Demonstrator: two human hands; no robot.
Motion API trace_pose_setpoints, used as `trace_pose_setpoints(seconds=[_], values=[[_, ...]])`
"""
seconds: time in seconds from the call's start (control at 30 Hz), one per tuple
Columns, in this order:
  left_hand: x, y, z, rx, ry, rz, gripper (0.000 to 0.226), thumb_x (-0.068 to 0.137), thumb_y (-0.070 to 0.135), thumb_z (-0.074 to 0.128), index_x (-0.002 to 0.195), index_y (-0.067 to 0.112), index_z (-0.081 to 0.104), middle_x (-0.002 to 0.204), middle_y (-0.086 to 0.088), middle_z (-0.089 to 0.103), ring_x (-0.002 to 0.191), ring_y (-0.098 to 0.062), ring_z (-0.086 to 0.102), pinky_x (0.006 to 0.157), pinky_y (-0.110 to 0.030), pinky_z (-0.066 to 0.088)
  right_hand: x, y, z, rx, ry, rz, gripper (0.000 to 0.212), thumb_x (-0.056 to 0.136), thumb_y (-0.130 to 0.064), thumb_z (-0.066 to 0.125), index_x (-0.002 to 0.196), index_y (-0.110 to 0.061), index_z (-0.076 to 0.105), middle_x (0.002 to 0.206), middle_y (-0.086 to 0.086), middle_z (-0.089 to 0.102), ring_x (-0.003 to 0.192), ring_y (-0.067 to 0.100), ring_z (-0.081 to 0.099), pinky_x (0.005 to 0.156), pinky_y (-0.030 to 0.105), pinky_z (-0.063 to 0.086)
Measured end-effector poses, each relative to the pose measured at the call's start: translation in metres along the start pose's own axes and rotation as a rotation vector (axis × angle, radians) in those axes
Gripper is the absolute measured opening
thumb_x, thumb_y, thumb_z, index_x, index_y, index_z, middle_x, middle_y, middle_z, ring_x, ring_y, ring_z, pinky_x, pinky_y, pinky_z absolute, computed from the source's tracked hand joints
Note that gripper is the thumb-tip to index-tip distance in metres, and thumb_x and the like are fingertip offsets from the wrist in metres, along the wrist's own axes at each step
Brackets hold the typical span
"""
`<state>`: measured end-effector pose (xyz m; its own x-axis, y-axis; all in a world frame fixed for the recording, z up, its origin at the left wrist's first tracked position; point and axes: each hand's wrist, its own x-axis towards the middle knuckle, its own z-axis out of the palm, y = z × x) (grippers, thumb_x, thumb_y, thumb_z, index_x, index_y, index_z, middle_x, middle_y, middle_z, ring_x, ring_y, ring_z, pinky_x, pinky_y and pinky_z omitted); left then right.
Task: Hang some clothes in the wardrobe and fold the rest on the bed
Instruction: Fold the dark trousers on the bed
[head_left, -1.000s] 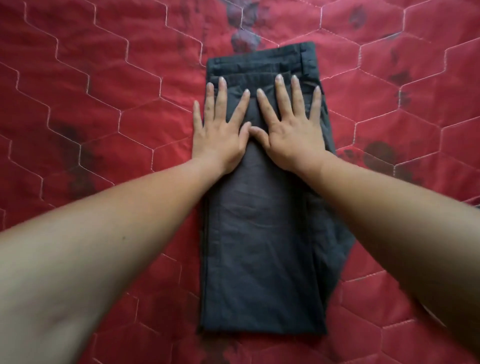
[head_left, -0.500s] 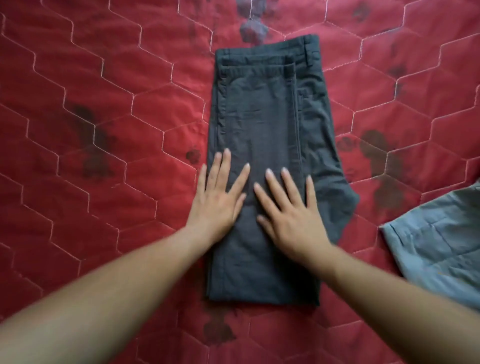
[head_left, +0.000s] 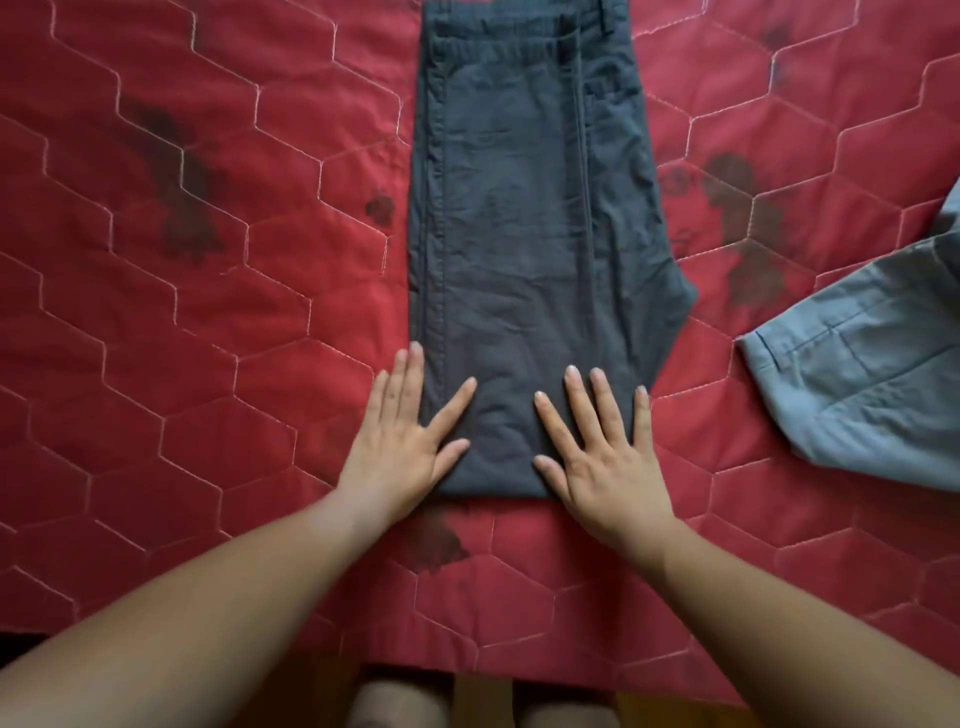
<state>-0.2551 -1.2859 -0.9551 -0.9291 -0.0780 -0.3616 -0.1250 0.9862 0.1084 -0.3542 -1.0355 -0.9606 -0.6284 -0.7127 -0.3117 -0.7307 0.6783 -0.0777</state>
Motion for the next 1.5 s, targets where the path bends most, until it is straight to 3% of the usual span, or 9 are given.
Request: trace_pose_setpoints(seconds=[0.2, 0.37, 0.53, 0.67, 0.8, 0.9, 1.13, 1.27, 1.5], values=[[-0.024, 0.032, -0.013, -0.282, -0.008, -0.314, 0.075, 0.097, 0.048, 0.053, 0.16, 0.038, 0.012, 0.165, -0.025, -0.001, 0.153, -0.038, 0.006, 0.122, -0.049, 0.017, -0.01, -0.014, -0.022, 0.247, 0.057, 0.197, 0.061, 0.096, -0.05, 0.053, 0.154, -0.036, 0.038, 0.168, 0.016, 0.008, 0.155, 0.035, 0.009, 0.119, 0.059, 0.021], [-0.026, 0.041, -0.038, -1.036, 0.088, -0.67, 0.056, 0.089, 0.002, 0.063, 0.136, 0.032, 0.057, 0.135, -0.006, 0.032, 0.114, -0.023, 0.051, 0.113, -0.03, 0.038, -0.001, 0.003, -0.059, 1.051, -0.024, 0.755, 0.043, 0.085, -0.005, 0.072, 0.124, -0.023, 0.07, 0.13, 0.009, 0.049, 0.119, 0.025, 0.05, 0.107, 0.029, 0.037], [0.004, 0.009, -0.072, -1.412, -0.281, -0.662, 0.06, 0.083, -0.018, 0.034, 0.107, 0.024, 0.069, 0.089, -0.005, 0.066, 0.056, 0.002, 0.056, 0.059, -0.021, 0.046, 0.02, 0.041, -0.097, 1.406, -0.478, 0.595, 0.047, 0.083, 0.015, 0.052, 0.104, -0.019, 0.077, 0.057, -0.006, 0.05, 0.047, 0.006, 0.046, 0.048, 0.019, 0.036], [0.012, -0.018, -0.092, -1.12, -0.219, -0.276, 0.067, 0.075, -0.028, 0.043, 0.114, 0.017, 0.073, 0.113, 0.0, 0.069, 0.106, -0.014, 0.066, 0.091, -0.018, 0.05, 0.034, 0.066, -0.125, 1.569, -0.591, 0.494, 0.068, 0.071, 0.027, 0.034, 0.114, -0.008, 0.074, 0.058, 0.004, 0.042, 0.05, 0.012, 0.041, 0.053, 0.02, 0.045], [0.024, -0.041, -0.125, -0.613, 0.128, 0.142, 0.044, 0.07, -0.015, 0.075, 0.107, 0.011, 0.076, 0.098, -0.001, 0.064, 0.095, -0.027, 0.058, 0.088, -0.029, 0.044, 0.054, 0.078, -0.157, 0.958, -0.302, 0.13, 0.046, 0.074, 0.023, 0.058, 0.099, -0.01, 0.077, 0.096, 0.004, 0.073, 0.091, 0.024, 0.066, 0.084, 0.038, 0.051], [0.051, -0.047, -0.156, -0.744, 0.26, 0.012, 0.028, 0.073, -0.009, 0.081, 0.098, 0.004, 0.075, 0.093, -0.01, 0.052, 0.09, -0.027, 0.052, 0.083, -0.035, 0.043, 0.078, 0.093, -0.184, 0.747, -0.04, 0.116, 0.024, 0.077, -0.007, 0.084, 0.094, -0.021, 0.077, 0.103, 0.01, 0.058, 0.102, 0.028, 0.053, 0.091, 0.035, 0.04], [0.189, -0.085, -0.191, -1.773, 0.048, -0.309, 0.024, 0.086, 0.023, 0.075, 0.109, 0.016, 0.07, 0.111, -0.005, 0.075, 0.106, -0.023, 0.07, 0.091, -0.038, 0.057, 0.217, 0.135, -0.216, 1.718, -0.141, 0.299, 0.018, 0.089, -0.032, 0.072, 0.097, -0.019, 0.081, 0.106, 0.005, 0.077, 0.097, 0.017, 0.073, 0.082, 0.029, 0.057], [0.197, -0.075, -0.131, -1.654, -0.202, -0.52, 0.018, 0.094, 0.008, 0.065, 0.111, 0.013, 0.067, 0.102, -0.003, 0.076, 0.098, -0.02, 0.072, 0.088, -0.033, 0.057, 0.221, 0.133, -0.153, 1.54, -0.573, 0.599, 0.048, 0.075, -0.031, 0.08, 0.115, -0.007, 0.073, 0.103, 0.013, 0.077, 0.086, 0.026, 0.075, 0.084, 0.042, 0.061], [0.117, -0.054, -0.078, -1.572, -0.197, -0.534, 0.014, 0.099, 0.006, 0.059, 0.108, 0.015, 0.062, 0.104, 0.004, 0.076, 0.101, -0.013, 0.069, 0.087, -0.025, 0.057, 0.147, 0.106, -0.102, 1.671, -0.675, 0.763, 0.027, 0.085, -0.008, 0.071, 0.112, -0.003, 0.07, 0.112, 0.024, 0.072, 0.103, 0.042, 0.07, 0.091, 0.058, 0.056]])
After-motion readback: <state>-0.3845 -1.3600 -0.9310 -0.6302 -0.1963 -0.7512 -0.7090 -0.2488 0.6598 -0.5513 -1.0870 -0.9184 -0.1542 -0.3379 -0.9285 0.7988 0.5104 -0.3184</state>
